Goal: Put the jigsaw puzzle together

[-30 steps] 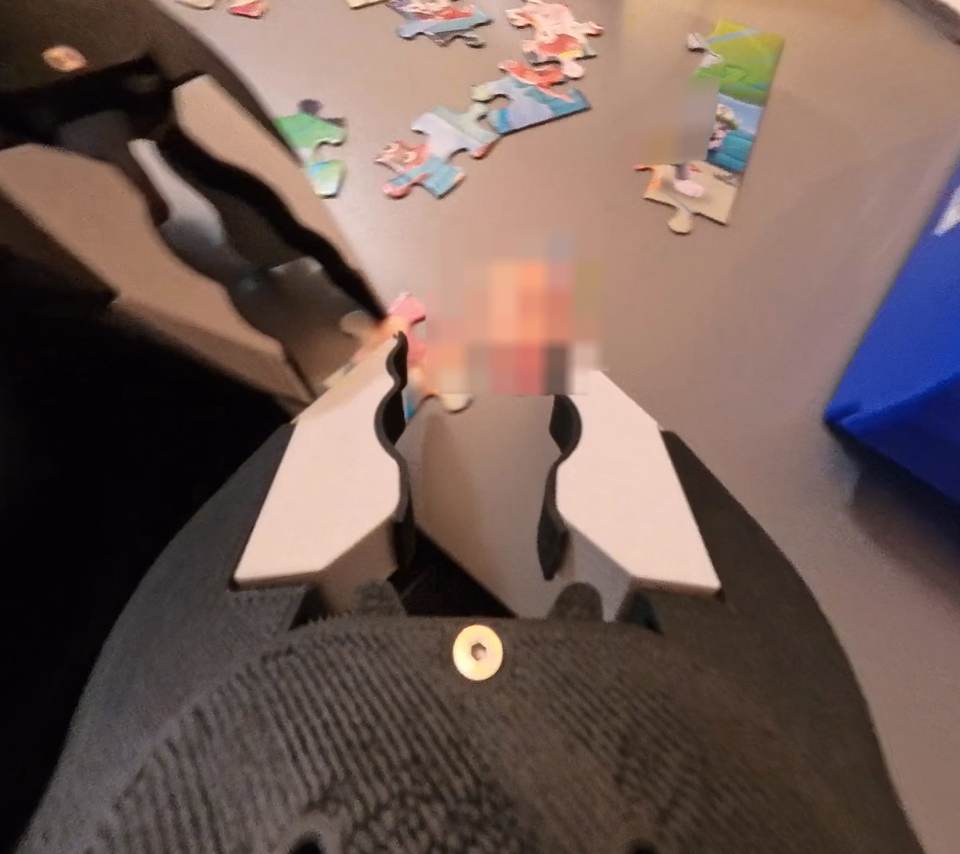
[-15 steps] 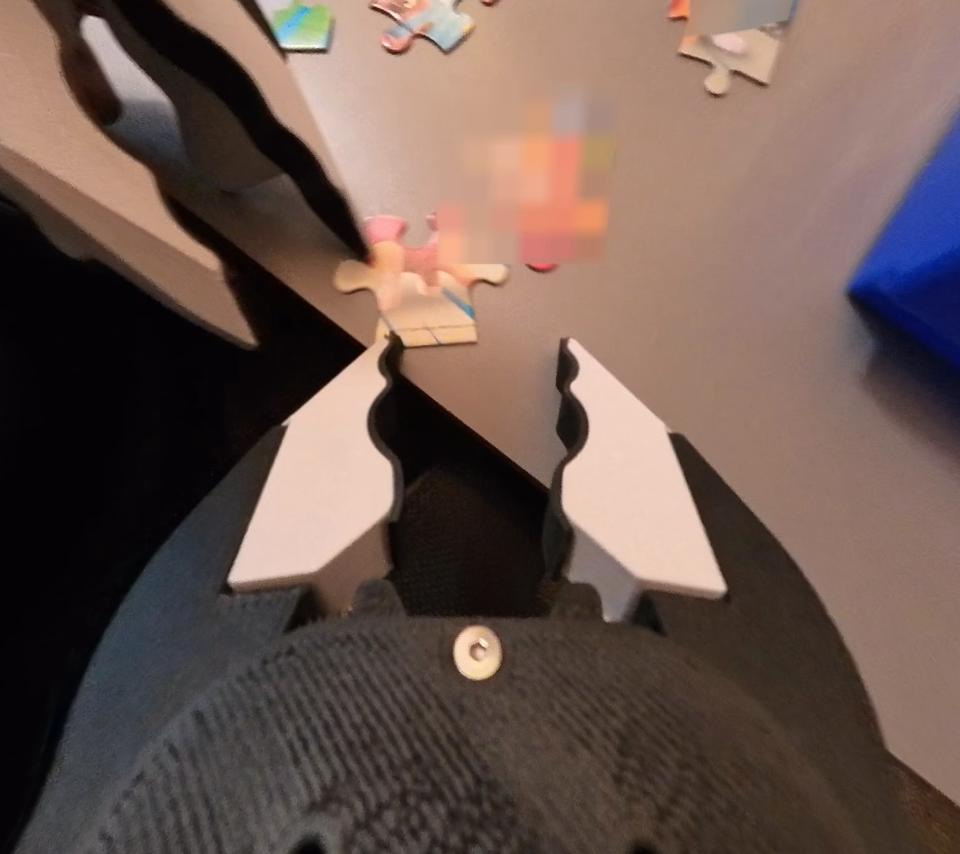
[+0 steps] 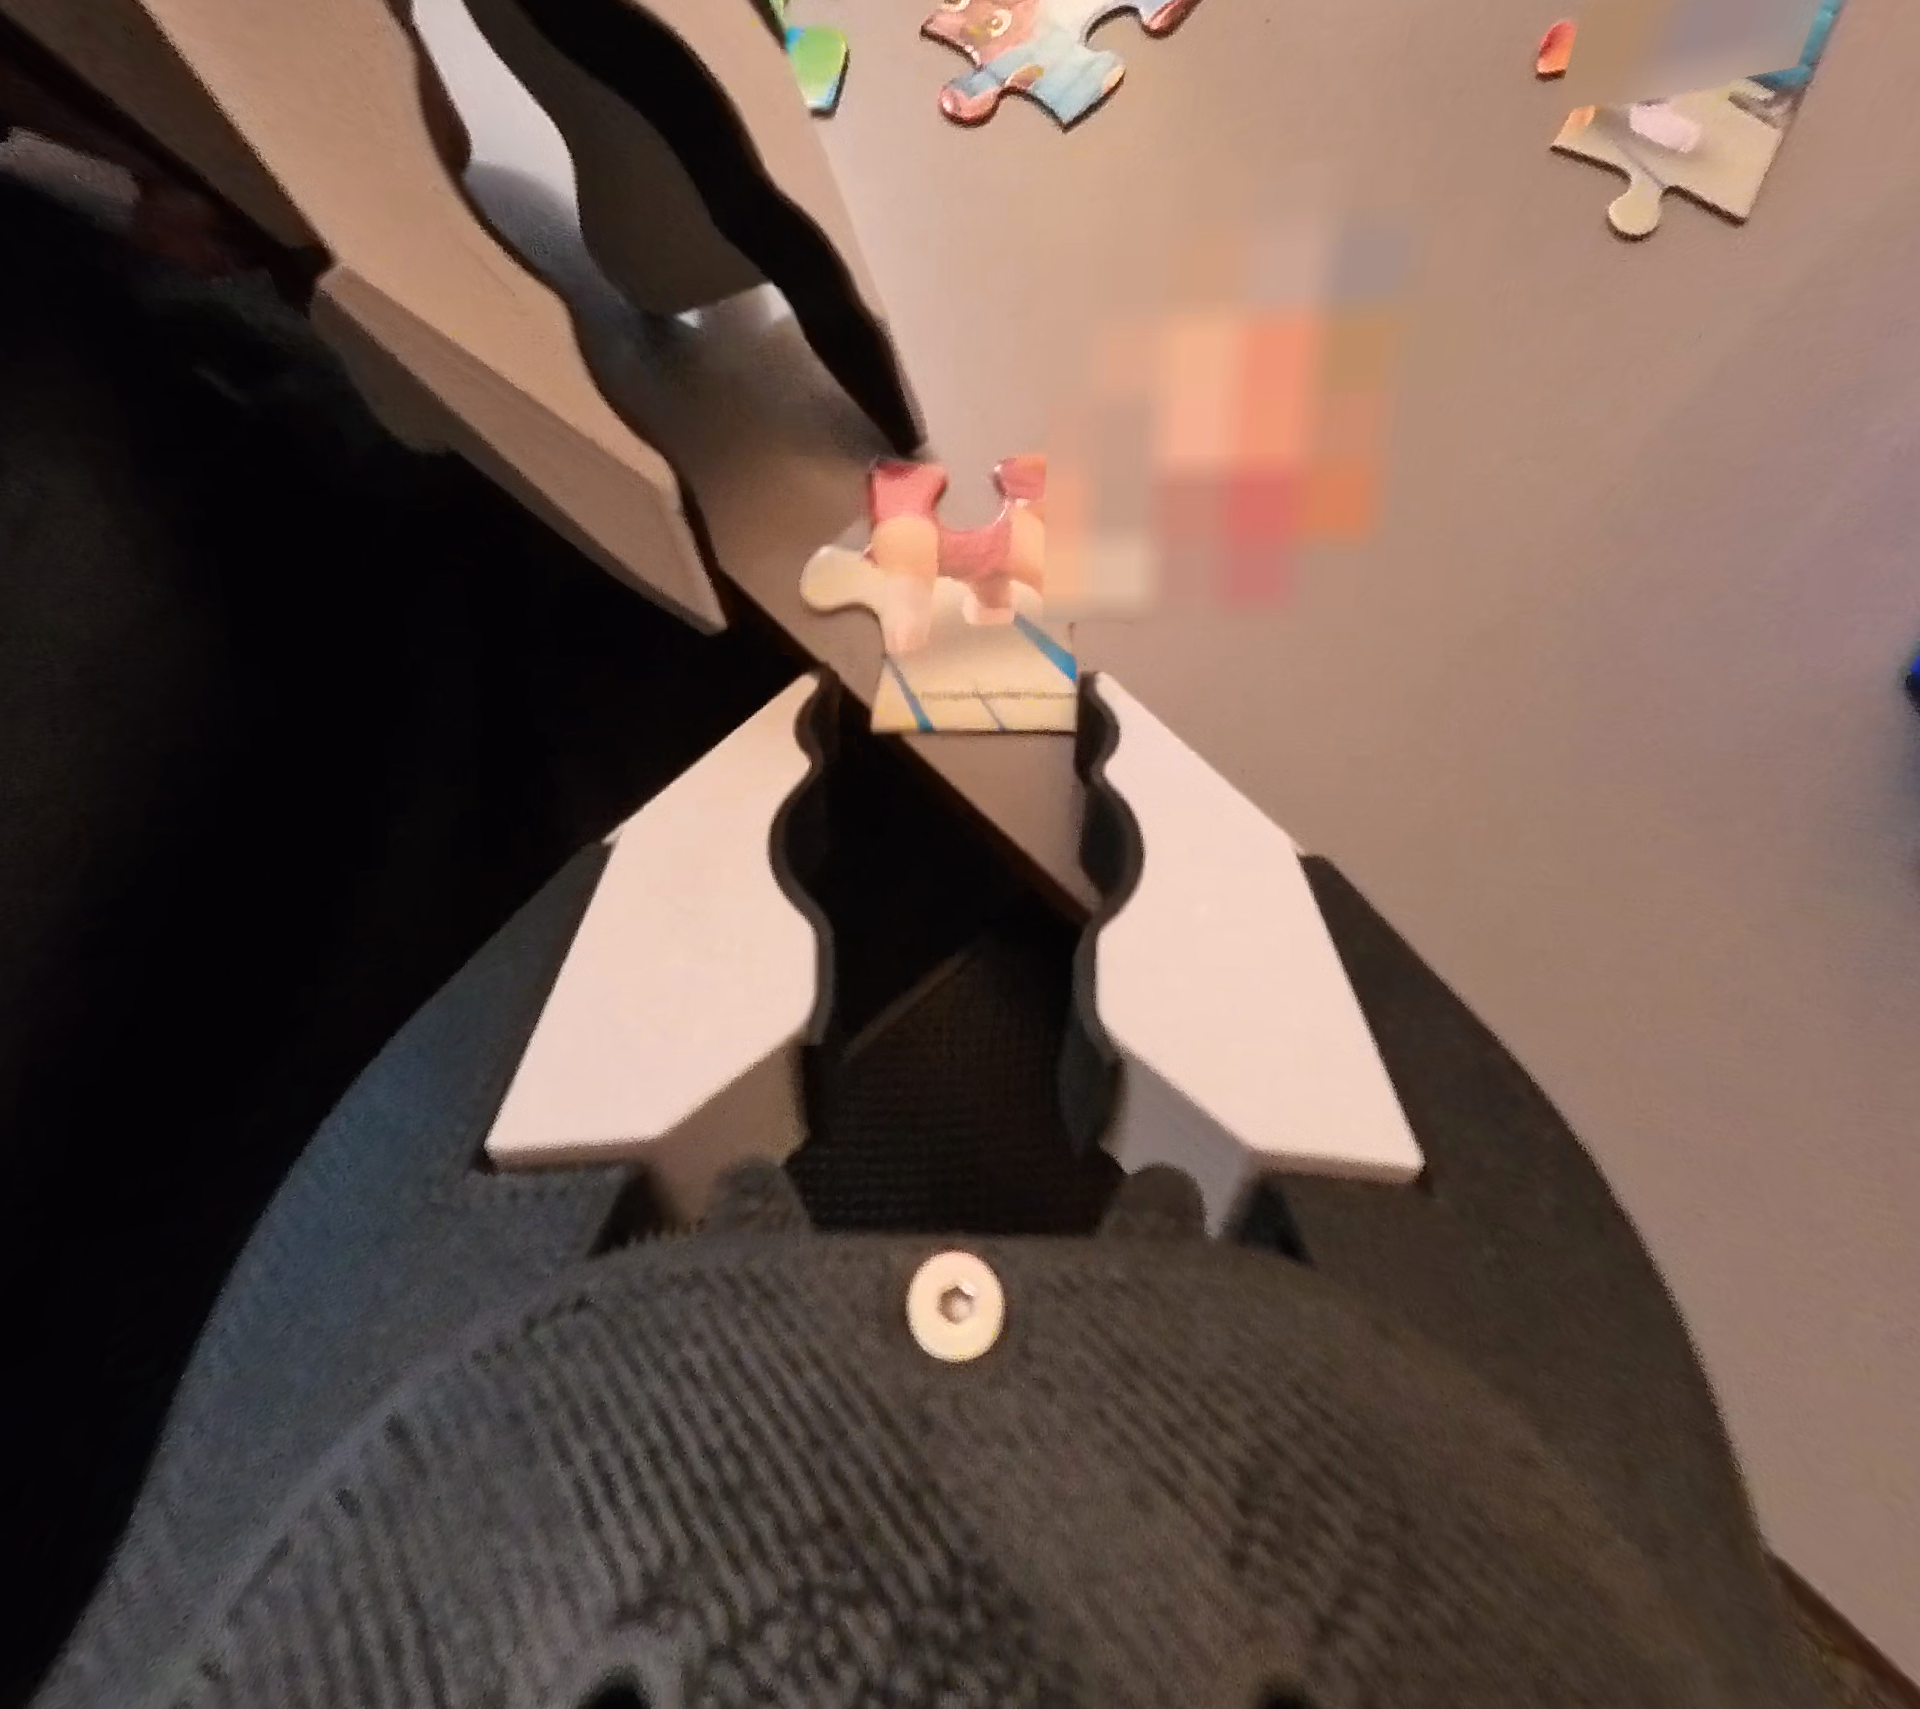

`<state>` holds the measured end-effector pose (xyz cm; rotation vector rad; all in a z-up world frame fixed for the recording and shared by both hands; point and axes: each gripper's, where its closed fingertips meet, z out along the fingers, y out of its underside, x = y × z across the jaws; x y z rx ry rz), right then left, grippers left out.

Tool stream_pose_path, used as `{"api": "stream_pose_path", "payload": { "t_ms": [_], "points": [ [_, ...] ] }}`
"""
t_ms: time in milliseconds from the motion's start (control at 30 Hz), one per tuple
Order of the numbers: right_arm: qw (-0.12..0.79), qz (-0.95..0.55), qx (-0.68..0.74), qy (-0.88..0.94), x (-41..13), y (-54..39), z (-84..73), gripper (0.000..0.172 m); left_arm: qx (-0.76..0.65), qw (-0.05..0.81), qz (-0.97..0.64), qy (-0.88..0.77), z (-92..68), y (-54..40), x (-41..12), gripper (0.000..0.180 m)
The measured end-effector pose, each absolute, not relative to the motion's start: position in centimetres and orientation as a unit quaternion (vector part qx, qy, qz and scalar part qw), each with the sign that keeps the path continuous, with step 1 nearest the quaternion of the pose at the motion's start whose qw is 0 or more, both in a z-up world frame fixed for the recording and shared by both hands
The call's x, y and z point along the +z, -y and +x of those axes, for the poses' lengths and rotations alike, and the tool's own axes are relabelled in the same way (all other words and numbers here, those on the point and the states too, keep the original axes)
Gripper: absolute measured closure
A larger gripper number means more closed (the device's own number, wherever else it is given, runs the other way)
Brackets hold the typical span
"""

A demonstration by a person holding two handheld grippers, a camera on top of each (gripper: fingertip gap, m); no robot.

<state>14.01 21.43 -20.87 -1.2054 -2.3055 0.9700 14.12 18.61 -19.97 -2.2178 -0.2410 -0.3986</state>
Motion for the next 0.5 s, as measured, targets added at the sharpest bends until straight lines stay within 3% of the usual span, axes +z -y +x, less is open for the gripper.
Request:
{"api": "stream_pose_path", "payload": {
  "t_ms": [200,300,433,500],
  "points": [
    [0.197,-0.402,0.313,0.838,-21.1,-21.7,15.7,0.121,-0.165,0.414,-0.894,0.052,16.3,-19.7,-20.1,0.128],
    [0.247,-0.346,0.279,0.861,-21.6,-22.1,15.6,0.117,-0.159,0.413,-0.896,0.048,16.4,-20.0,-20.2,0.128],
    [0.348,-0.237,0.186,0.888,-21.8,-23.3,15.5,0.134,-0.170,0.414,-0.892,0.064,15.9,-19.9,-20.0,0.128],
    [0.382,-0.190,0.160,0.890,-21.4,-23.4,15.6,0.135,-0.160,0.421,-0.890,0.070,15.2,-19.7,-19.8,0.128]
  ]
}}
